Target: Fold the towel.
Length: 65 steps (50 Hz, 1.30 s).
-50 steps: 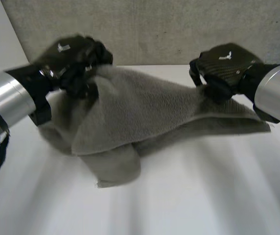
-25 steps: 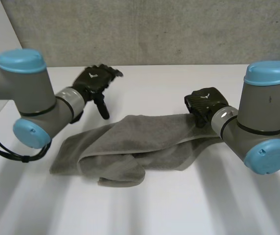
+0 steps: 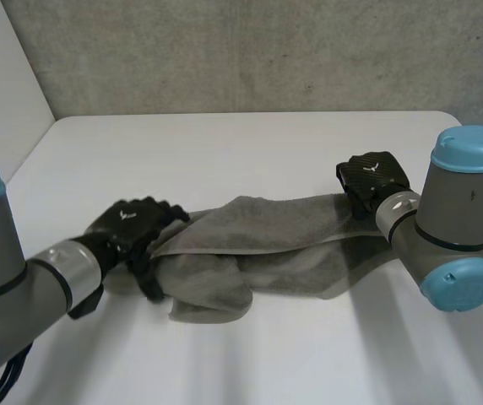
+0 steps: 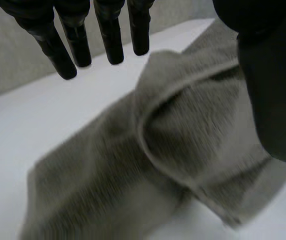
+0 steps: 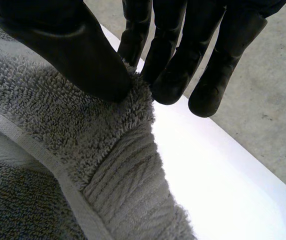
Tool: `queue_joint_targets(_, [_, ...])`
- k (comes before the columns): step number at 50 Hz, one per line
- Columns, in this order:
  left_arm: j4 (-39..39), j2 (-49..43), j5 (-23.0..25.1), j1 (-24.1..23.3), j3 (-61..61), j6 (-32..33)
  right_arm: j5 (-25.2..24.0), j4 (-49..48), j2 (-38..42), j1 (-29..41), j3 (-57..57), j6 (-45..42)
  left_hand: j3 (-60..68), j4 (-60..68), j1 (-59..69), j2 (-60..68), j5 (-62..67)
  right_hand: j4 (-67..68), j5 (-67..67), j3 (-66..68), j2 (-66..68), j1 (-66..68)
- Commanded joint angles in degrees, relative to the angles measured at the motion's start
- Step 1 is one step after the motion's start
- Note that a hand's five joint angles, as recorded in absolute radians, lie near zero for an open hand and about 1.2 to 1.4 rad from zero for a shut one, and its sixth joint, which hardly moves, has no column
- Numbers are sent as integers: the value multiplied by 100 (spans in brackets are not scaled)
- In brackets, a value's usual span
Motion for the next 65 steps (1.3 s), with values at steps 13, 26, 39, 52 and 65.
queue_joint_targets(13, [696, -925, 408, 165, 477, -1499, -276, 17, -4, 11, 248, -134, 1115, 1082, 1081, 1105, 1200, 305, 334, 313, 521, 414])
queue_joint_targets(26, [704, -1074, 777, 147, 486, -1631, -285, 17, -12, 28, 266, -275, 5163, 5130, 5128, 5153, 5248, 305, 334, 313, 521, 414])
queue_joint_targets(39, [801, -1065, 794, 173, 731, -1534, -470, 332, -583, -51, 134, -380, 6125, 6092, 6091, 6115, 6211, 305, 334, 313, 521, 414])
queue_joint_targets(52, [898, -1451, 768, 138, 1539, -1281, -732, 1107, -971, -438, -200, -679, 6125, 6092, 6091, 6115, 6211, 305, 334, 313, 521, 414])
queue_joint_targets(65, [1460, -1136, -313, -459, 4221, -462, -1032, -4079, -2667, -473, 863, 1562, 6125, 6092, 6091, 6115, 6211, 305, 334, 313, 521, 414])
